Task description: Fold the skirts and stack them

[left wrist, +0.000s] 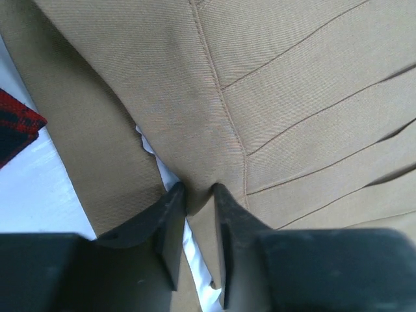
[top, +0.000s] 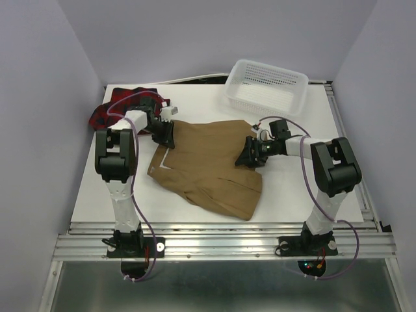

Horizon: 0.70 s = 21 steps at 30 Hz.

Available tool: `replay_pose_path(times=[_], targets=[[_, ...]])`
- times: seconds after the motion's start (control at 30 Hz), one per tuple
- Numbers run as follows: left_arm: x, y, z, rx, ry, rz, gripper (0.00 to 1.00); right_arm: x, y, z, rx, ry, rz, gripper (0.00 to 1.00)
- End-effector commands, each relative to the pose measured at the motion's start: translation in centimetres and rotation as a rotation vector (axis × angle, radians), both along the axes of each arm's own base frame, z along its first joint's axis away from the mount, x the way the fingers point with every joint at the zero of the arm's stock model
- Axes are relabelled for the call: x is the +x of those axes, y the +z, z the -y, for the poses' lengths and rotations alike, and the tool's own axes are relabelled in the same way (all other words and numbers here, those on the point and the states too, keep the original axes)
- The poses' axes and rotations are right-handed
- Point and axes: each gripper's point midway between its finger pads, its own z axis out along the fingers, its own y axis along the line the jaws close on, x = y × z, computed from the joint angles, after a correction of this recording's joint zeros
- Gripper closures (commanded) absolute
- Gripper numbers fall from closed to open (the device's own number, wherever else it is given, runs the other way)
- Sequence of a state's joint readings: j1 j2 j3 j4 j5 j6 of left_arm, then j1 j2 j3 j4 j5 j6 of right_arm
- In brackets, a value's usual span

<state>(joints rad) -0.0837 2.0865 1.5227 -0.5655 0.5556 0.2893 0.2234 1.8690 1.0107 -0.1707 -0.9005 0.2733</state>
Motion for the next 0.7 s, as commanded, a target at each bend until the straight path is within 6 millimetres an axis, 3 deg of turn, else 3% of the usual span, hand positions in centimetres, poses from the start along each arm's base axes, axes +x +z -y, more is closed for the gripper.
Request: replay_pose_path(times=[0.0, 0.1, 0.23, 0.37, 0.5, 0.67], targets=[[0.2, 1.7, 0.6, -0.035, -0.009, 0.025, 0.84, 0.0, -3.5, 1.5, -0.114, -0.026, -0.005, 0.20], [0.3, 3.3, 0.7, -0.051, -0.010, 0.055, 1.00, 0.1, -4.6, 2.2, -0.172, -0.048, -0.006, 0.18], [0.8, 8.1, 0.5, -0.065, -0.002, 0.133, 1.00, 0.4, -6.9, 4.0, -0.308, -0.091, -0.038, 0.14], [1.3, 10.8, -1.1, -0.028, 0.034, 0.183, 1.00, 0.1, -7.8, 4.8, -0.359, -0.108, -0.048, 0.08], [1.3, 10.5, -3.1, 0.009, 0.056, 0.166, 1.00, 0.2, -8.1, 5.3, -0.392, -0.117, -0.050, 0.07], [1.7, 7.1, -5.5, 0.063, 0.102, 0.119, 1.00, 0.3, -8.5, 5.8, -0.425, -0.127, -0.052, 0.02]])
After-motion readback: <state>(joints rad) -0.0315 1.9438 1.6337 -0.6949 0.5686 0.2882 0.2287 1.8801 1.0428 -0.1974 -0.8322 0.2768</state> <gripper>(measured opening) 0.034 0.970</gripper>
